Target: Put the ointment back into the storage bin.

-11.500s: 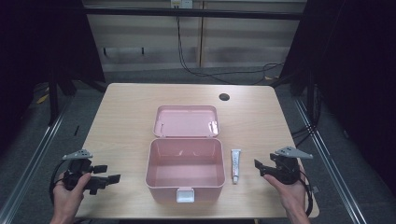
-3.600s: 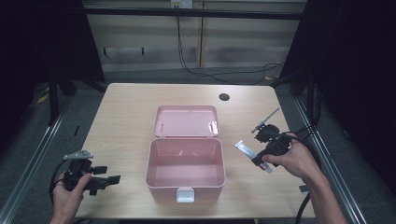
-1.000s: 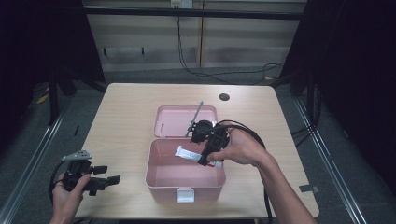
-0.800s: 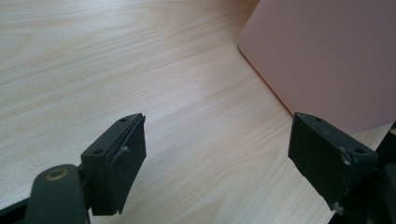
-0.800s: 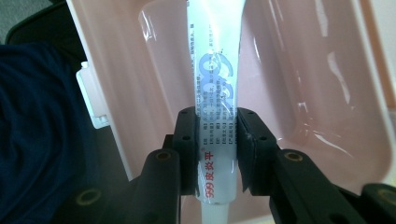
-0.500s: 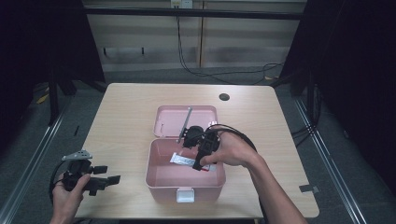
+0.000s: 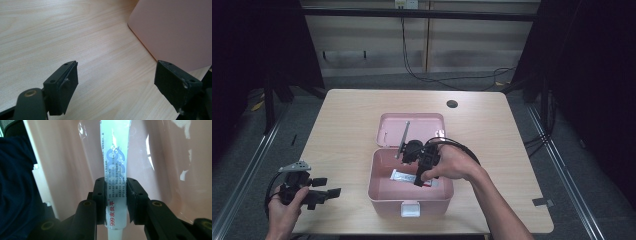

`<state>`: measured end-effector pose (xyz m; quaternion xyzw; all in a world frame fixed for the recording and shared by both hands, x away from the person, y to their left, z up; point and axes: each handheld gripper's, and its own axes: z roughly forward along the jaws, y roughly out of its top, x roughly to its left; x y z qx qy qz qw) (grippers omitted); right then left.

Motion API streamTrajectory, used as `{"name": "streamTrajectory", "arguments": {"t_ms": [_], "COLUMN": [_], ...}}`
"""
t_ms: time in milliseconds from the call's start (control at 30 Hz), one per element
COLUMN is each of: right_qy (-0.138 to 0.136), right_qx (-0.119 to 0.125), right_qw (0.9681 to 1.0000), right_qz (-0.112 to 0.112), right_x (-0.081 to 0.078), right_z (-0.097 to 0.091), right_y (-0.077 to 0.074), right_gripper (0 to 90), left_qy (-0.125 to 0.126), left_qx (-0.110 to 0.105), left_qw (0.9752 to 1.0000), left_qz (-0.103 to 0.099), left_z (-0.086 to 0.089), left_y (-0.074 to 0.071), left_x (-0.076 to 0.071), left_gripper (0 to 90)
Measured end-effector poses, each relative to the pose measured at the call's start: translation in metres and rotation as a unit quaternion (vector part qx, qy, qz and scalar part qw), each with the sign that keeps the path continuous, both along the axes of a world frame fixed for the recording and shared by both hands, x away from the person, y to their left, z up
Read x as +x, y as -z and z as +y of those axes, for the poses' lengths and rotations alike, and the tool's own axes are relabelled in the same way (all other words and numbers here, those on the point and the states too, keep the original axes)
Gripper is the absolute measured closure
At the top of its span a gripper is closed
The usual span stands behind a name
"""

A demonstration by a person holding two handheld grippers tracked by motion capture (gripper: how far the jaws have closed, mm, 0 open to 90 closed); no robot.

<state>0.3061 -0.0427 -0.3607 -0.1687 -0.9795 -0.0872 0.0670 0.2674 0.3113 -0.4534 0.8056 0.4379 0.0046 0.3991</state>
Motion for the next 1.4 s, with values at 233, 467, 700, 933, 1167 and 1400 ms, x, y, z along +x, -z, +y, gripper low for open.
{"name": "streamTrajectory", "arguments": {"t_ms": [233,467,700,933,1167,1400], "right_qy": [-0.008,-0.025,-0.039,-0.044,-0.06,-0.058], "right_qx": [-0.005,-0.017,-0.018,-0.021,-0.027,-0.031], "right_qw": [0.9999,0.9994,0.9987,0.9982,0.9968,0.9965], "right_qz": [0.006,0.018,0.026,0.034,0.045,0.051], "right_x": [0.0,0.0,-0.002,-0.003,-0.006,-0.005], "right_z": [0.005,0.012,0.018,0.021,0.026,0.031], "right_y": [0.01,0.018,0.027,0.034,0.042,0.053], "right_gripper": [71.5,71.5,71.5,71.5,71.5,71.6], "left_qy": [0.001,0.002,0.0,0.002,0.003,-0.002], "left_qx": [0.0,0.0,0.0,0.004,0.004,0.007], "left_qw": [1.0,1.0,1.0,1.0,1.0,1.0], "left_qz": [0.0,-0.001,-0.001,-0.001,-0.001,0.001], "left_z": [0.0,0.0,0.0,0.0,0.0,-0.001], "left_y": [0.0,0.0,0.0,0.001,0.0,0.001], "left_x": [0.0,0.0,0.0,0.0,0.0,0.0], "left_gripper": [19.0,19.0,19.0,19.0,19.0,19.0]}}
